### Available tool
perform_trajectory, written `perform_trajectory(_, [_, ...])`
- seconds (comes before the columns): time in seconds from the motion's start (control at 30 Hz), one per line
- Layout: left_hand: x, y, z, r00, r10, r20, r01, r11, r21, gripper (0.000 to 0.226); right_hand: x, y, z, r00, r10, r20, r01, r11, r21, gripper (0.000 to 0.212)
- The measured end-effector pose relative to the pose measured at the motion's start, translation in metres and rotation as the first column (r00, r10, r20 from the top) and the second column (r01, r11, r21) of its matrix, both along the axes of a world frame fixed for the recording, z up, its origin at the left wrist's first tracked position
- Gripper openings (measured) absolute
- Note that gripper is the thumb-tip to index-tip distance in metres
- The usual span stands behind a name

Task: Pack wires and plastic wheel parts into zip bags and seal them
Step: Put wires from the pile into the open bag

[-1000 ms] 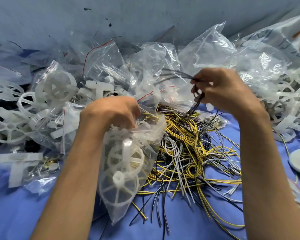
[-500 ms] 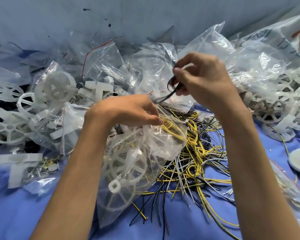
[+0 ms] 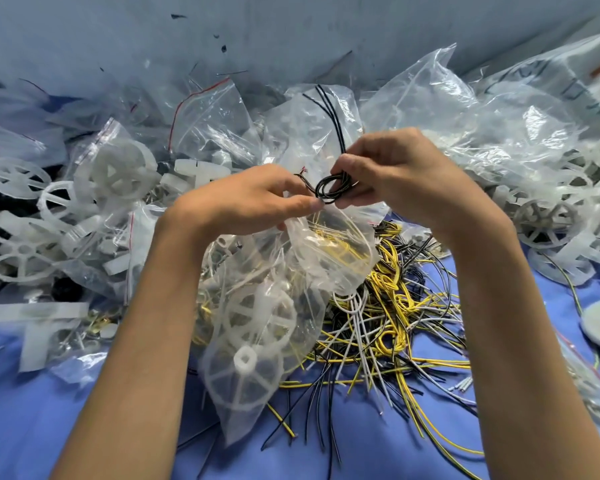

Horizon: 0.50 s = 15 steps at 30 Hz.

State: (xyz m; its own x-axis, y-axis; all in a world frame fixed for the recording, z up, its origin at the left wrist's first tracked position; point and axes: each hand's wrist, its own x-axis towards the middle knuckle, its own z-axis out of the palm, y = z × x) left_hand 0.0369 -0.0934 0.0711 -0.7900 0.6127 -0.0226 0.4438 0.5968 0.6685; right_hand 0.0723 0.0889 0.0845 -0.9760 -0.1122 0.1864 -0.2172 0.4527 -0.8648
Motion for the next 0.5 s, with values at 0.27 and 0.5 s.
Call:
perform_trajectory(0.27, [0.0014, -0.0004, 0.0005, 0.999, 0.042, -0.027, -0.04, 0.995, 0.093, 0.027, 0.0018, 0.0054, -0.0054, 0.986, 0.119, 0.119, -0.148, 0.952, 0.268, 0.011])
perform_trajectory(0.5, [-0.0011, 0.0035, 0.0001, 0.992, 0.002, -0.128, -0.002, 1.0, 0.005, 0.023, 0.0039, 0.0021, -0.0084, 0.97, 0.167, 0.177, -0.233, 0.85, 0.473, 0.017])
